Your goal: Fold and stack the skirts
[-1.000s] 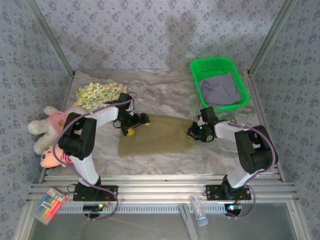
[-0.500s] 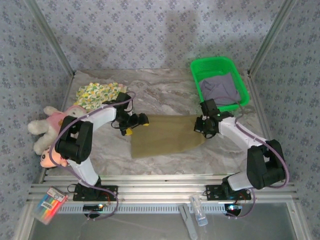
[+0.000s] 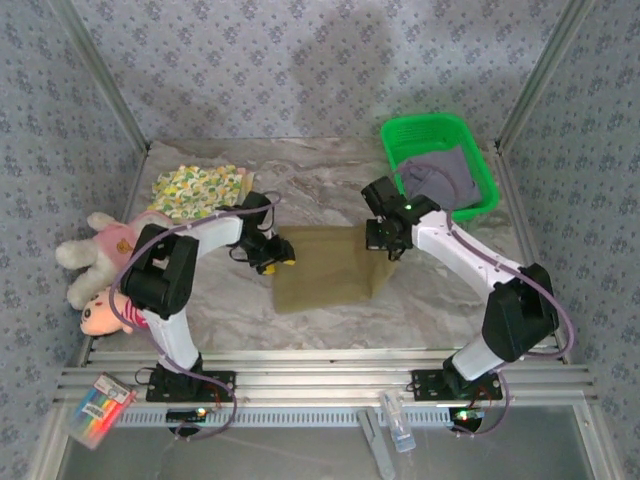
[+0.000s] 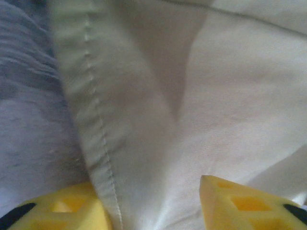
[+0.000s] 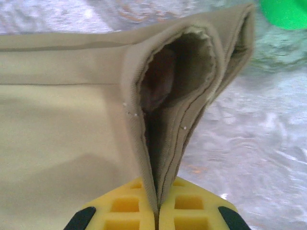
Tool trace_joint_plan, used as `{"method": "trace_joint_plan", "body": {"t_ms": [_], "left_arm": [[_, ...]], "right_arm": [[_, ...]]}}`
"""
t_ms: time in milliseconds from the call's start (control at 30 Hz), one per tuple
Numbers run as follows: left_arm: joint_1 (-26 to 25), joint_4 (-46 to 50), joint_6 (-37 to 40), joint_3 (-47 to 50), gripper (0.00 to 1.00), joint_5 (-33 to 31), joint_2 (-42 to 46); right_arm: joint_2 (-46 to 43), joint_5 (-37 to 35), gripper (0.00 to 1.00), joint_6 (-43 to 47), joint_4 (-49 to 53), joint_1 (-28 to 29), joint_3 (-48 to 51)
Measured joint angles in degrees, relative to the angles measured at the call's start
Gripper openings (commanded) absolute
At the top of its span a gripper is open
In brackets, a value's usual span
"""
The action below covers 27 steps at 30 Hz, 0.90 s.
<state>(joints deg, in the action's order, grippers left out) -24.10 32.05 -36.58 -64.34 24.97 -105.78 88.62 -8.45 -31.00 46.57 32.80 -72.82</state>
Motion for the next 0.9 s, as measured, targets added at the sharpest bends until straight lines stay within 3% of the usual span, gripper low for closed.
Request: {"method": "trace_joint_plan", "body": {"t_ms": [100, 167, 567, 900], "left_arm": [[0.28, -0.37, -0.07, 0.63, 0.19, -0.17, -0.20], [0.48, -0.61, -0.35, 1.11, 0.16, -0.20, -0.13], [0.52, -1.55, -1.09, 1.90, 0.17, -0.26, 0.20], [0.52, -2.56, -1.44, 2.69, 0.18, -0.13, 0.76]], "right_arm": [[1.92, 3.04, 0.00, -2.05, -0.52, 1.86, -1.79], [3.52, 5.03, 0.00, -3.54, -1.29, 3.30, -2.91], [13.75, 20.24, 0.00, -14.36, -17.40, 11.74, -4.00], [20.02, 21.33, 0.00, -22.32, -26.80, 14.97, -3.96]]}}
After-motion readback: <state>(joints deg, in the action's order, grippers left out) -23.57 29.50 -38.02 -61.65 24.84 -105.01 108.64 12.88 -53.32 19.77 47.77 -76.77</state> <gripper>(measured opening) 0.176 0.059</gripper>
